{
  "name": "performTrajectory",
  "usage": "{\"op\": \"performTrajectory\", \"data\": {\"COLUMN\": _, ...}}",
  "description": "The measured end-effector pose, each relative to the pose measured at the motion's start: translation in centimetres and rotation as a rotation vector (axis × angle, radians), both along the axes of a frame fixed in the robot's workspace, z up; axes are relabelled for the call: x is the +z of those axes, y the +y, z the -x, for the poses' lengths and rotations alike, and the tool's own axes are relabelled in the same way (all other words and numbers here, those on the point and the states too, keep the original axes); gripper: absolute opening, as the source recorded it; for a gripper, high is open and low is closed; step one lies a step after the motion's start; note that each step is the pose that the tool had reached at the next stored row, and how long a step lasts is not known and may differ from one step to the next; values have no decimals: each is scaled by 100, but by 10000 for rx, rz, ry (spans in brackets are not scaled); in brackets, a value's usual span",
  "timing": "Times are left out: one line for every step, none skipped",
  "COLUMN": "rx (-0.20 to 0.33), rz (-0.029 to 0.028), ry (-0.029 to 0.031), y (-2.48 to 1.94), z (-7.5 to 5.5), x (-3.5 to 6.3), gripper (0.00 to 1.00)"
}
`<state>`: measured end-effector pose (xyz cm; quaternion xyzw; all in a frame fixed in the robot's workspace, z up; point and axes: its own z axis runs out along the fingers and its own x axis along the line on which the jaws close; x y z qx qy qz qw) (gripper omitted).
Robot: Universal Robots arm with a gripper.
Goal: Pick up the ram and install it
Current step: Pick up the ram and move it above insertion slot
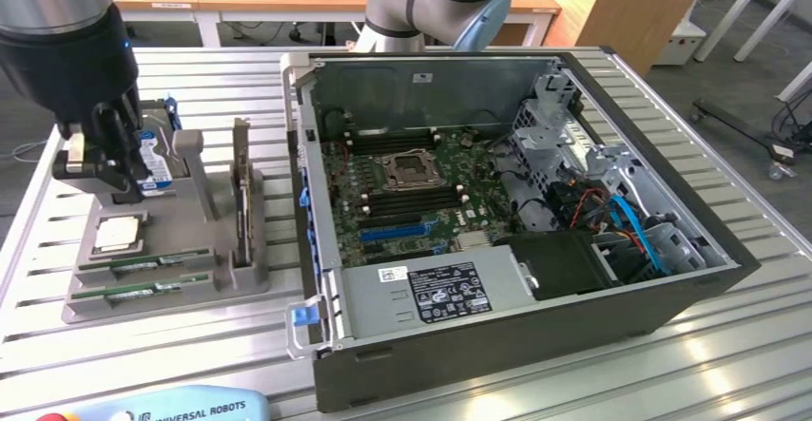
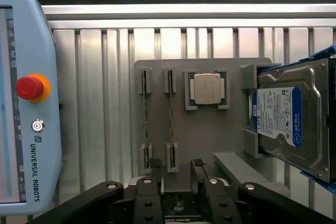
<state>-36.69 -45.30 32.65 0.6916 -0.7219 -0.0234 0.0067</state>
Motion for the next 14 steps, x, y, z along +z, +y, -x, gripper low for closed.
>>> {"op": "performTrajectory", "data": {"rx": 0, "rz": 0, "ry": 0, "y": -1, "z": 0, "x": 0, "gripper": 36}}
{"op": "performTrajectory", "data": {"rx": -1, "rz": -1, "ry": -1, "y": 0, "z": 0, "x": 0, "gripper": 36}}
{"op": "performTrajectory", "data": {"rx": -1, "rz": 0, "ry": -1, "y": 0, "z": 0, "x": 0, "gripper": 36}}
{"op": "performTrajectory", "data": {"rx": -1, "rz": -1, "ry": -1, "y": -1, "z": 0, "x": 0, "gripper": 36}}
{"op": "performTrajectory", "data": {"rx": -1, "rz": -1, "ry": -1, "y": -1, "z": 0, "x": -1, "gripper": 36}}
{"op": "performTrajectory", "data": {"rx": -1, "rz": -1, "ry": -1, "y": -1, "z": 0, "x": 0, "gripper": 36}}
{"op": "performTrajectory", "data": {"rx": -1, "rz": -1, "ry": -1, "y": -1, "z": 0, "x": 0, "gripper": 36}}
{"op": "performTrajectory", "data": {"rx": -1, "rz": 0, "ry": -1, "y": -1, "z": 0, "x": -1, "gripper": 36}}
{"op": "performTrajectory", "data": {"rx": -1, "rz": 0, "ry": -1, "y": -1, "z": 1, "x": -4, "gripper": 36}}
{"op": "performTrajectory", "data": {"rx": 0, "rz": -2, "ry": -2, "y": -1, "z": 0, "x": -9, "gripper": 36}}
{"op": "performTrajectory", "data": {"rx": 0, "rz": -1, "ry": -2, "y": -1, "z": 0, "x": -14, "gripper": 36}}
{"op": "performTrajectory", "data": {"rx": -1, "rz": 0, "ry": 0, "y": -1, "z": 0, "x": -19, "gripper": 36}}
{"op": "performTrajectory", "data": {"rx": 0, "rz": -1, "ry": -2, "y": -1, "z": 0, "x": -26, "gripper": 36}}
{"op": "performTrajectory", "data": {"rx": -1, "rz": -2, "ry": -2, "y": -1, "z": 0, "x": -33, "gripper": 36}}
